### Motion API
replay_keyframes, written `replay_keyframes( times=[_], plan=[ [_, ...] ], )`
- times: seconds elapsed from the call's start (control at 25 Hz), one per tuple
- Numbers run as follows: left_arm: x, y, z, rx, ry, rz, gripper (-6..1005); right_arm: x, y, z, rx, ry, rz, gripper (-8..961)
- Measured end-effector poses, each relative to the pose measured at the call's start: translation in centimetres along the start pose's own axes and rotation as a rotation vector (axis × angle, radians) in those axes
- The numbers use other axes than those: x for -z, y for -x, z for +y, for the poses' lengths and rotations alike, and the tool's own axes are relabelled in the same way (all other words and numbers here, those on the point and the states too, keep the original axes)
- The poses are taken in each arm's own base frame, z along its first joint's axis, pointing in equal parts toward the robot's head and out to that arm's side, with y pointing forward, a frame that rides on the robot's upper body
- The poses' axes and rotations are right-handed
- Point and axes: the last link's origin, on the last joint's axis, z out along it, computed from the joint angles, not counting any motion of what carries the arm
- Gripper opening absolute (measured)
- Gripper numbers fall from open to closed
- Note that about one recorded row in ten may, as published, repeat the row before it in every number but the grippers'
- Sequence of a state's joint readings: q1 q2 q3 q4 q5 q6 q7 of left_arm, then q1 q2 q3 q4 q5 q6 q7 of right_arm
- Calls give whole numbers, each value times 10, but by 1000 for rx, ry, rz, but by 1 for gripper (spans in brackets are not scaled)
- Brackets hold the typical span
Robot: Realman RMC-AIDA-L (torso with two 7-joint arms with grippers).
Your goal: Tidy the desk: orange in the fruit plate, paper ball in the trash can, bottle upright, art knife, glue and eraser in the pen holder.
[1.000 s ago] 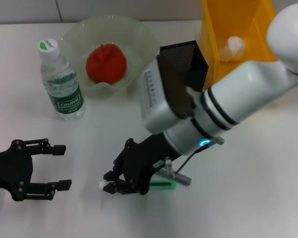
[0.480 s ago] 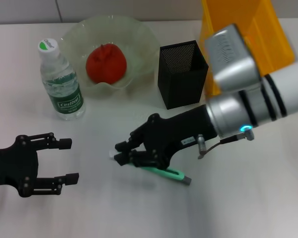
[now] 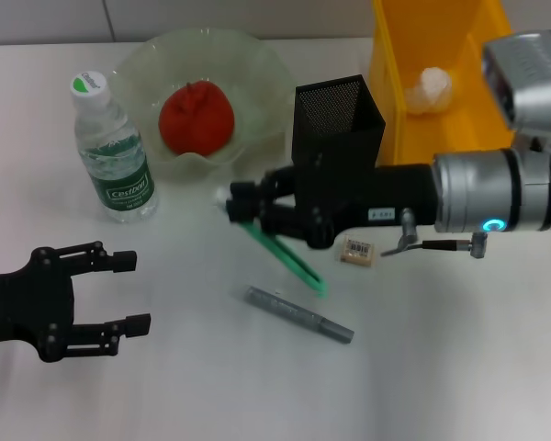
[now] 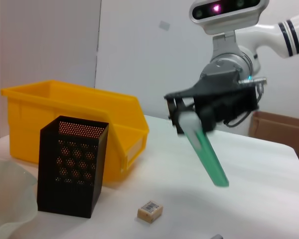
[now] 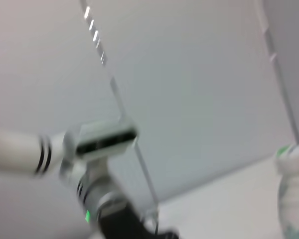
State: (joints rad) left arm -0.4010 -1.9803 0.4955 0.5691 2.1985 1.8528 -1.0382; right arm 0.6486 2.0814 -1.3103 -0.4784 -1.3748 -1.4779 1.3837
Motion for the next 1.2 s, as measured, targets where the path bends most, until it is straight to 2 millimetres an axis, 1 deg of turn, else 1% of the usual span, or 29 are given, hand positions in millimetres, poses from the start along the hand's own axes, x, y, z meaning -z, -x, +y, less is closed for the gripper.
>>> replay_keyframes(
  times=[0.04,0.12,0.2,0.28,0.32,0.36,0.48,0.52,0.56,0.68,0.72,0.76,0.84,0.92,0.96,1.12,1.2],
  plan=[
    [1,0,0,1,-3,3,798,0,0,0,0,0,0,199],
    [2,0,1,4,-7,11,798,7,3,0,-58,-15,-88,201],
    [2,0,1,5,-8,14,798,8,4,-1,-85,-23,-111,203],
    [2,0,1,5,-9,16,798,13,6,-4,-164,-46,-159,205],
    [2,0,1,5,-9,17,798,20,7,-10,-252,-80,-212,206],
    [2,0,1,5,-9,17,798,20,7,-10,-252,-80,-212,207],
    [2,0,1,5,-8,18,798,30,9,-17,-363,-119,-293,211],
    [2,0,2,5,-7,18,798,36,11,-21,-441,-140,-342,212],
    [2,0,2,5,-6,19,798,36,11,-21,-441,-140,-342,213],
    [2,-1,2,5,-6,21,798,44,12,-28,-548,-173,-402,216],
    [2,-1,2,5,-6,21,798,47,12,-33,-607,-196,-427,217],
    [2,-1,2,5,-6,21,798,47,12,-33,-607,-196,-427,218],
    [2,0,2,7,-6,27,798,50,11,-39,-662,-228,-442,220],
    [2,0,2,4,-10,33,798,53,10,-48,-698,-287,-452,222],
    [2,0,2,4,-10,33,798,53,10,-48,-698,-287,-452,223],
    [2,0,3,4,-12,34,798,51,13,-60,-689,-359,-449,227],
    [3,1,3,5,-13,34,798,51,15,-63,-686,-368,-450,230]
  ],
)
